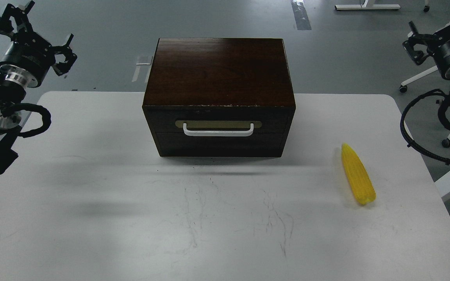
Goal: Put corn in drawer with both arms
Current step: 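Move the left arm forward toward the drawer handle of the wooden box, then reach the left gripper down to the white drawer handle and grasp it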
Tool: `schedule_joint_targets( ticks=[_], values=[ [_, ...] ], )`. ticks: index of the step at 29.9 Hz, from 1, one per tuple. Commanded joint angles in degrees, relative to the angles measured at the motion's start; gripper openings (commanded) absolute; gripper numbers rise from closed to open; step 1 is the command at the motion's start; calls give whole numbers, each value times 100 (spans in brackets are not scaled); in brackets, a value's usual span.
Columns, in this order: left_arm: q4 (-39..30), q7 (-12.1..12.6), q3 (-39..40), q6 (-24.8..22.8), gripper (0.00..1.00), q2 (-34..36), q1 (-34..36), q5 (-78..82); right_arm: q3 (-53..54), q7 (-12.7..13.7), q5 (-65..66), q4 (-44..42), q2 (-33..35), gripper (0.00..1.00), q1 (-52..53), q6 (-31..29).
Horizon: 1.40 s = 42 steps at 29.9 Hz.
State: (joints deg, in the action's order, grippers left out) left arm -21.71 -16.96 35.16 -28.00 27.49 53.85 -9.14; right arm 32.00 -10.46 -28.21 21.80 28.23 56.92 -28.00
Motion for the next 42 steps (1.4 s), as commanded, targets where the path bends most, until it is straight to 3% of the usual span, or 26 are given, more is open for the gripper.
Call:
schedule_joint_targets(
  ticks=[1,10,13,21,25,29,34,39,42],
  values=[
    [-43,-26,8,0,98,20,12,0,0,9,0,0,7,100,12,0],
    [-773,79,-97,0,98,494,12,70,-9,53,0,9,43,100,3,0],
    [-826,176,-158,0,92,644,47,167,-18,62,0,9,69,100,3,0],
    [-1176,158,-158,0,89,925,1197,2301,26,53,0,9,87,100,-32,0],
    [-2230,150,-150,0,82,925,1629,4031,35,44,0,9,139,100,-24,0],
    [-3977,97,-141,0,82,943,1664,5841,61,27,-9,9,262,100,-15,0],
    [-5244,97,-158,0,82,846,1944,7422,87,9,-9,9,411,100,-50,0],
    [-5554,88,-614,0,82,161,2217,9437,96,-8,-9,-35,421,100,-85,0],
    [-5554,-8,-1517,0,82,-15,2481,10526,105,-8,-9,-35,421,100,-85,0]
  ],
)
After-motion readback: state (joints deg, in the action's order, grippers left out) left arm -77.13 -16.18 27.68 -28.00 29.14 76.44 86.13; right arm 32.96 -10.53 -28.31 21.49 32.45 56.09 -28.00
